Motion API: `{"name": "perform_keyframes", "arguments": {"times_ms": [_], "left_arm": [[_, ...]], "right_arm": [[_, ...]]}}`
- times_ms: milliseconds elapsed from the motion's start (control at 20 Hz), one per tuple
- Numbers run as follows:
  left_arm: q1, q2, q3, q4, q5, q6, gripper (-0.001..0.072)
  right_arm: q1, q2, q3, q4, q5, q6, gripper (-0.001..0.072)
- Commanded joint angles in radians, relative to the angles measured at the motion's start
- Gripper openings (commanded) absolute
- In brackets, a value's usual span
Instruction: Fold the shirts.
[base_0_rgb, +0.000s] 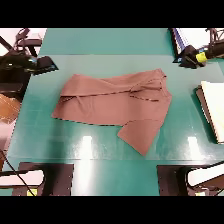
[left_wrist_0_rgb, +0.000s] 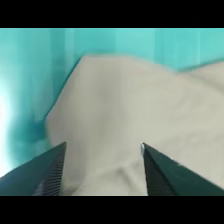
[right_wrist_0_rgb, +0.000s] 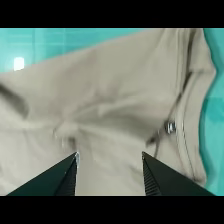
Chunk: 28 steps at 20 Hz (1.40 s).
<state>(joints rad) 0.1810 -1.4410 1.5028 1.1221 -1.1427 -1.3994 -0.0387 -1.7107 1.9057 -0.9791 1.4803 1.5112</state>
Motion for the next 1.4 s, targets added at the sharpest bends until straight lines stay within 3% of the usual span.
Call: {"name": "perform_keyframes", "arguments": {"times_ms": [0, 400, 800, 1000, 1050, 1100, 1150, 1200, 1350], "left_arm": [[0.127, 0.041, -0.078, 0.008, -0.158, 0.013, 0.0541], [0.22, 0.114, -0.587, -0.002, -0.048, 0.096, 0.0541], [0.205, 0.114, -0.673, -0.082, 0.036, 0.111, 0.054], [0.109, 0.114, -0.673, -0.09, 0.083, 0.091, 0.0539], [0.085, 0.114, -0.673, -0.09, 0.088, 0.091, 0.0453], [0.073, 0.114, -0.671, -0.091, 0.087, 0.09, 0.022], [0.073, 0.114, -0.666, -0.095, 0.081, 0.09, 0.0096], [0.073, 0.114, -0.651, -0.095, 0.066, 0.09, 0.0024], [0.073, 0.126, -0.575, -0.09, -0.008, 0.092, 0.0024]], "right_arm": [[-0.048, 0.13, -0.198, 0.019, 0.019, -0.069, 0.0451], [-0.005, 0.352, -0.545, 0.019, -0.076, -0.107, 0.0451], [0.033, 0.36, -0.558, 0.019, -0.092, -0.107, 0.0451], [0.031, 0.36, -0.558, 0.019, -0.089, -0.107, 0.0451], [0.031, 0.36, -0.558, 0.019, -0.083, -0.106, 0.0451], [0.031, 0.36, -0.558, 0.014, -0.068, -0.107, 0.0451], [0.025, 0.36, -0.559, 0.006, -0.046, -0.107, 0.0451], [0.014, 0.36, -0.559, -0.002, -0.018, -0.107, 0.045], [-0.023, 0.372, -0.586, -0.133, 0.073, -0.073, 0.0451]]}}
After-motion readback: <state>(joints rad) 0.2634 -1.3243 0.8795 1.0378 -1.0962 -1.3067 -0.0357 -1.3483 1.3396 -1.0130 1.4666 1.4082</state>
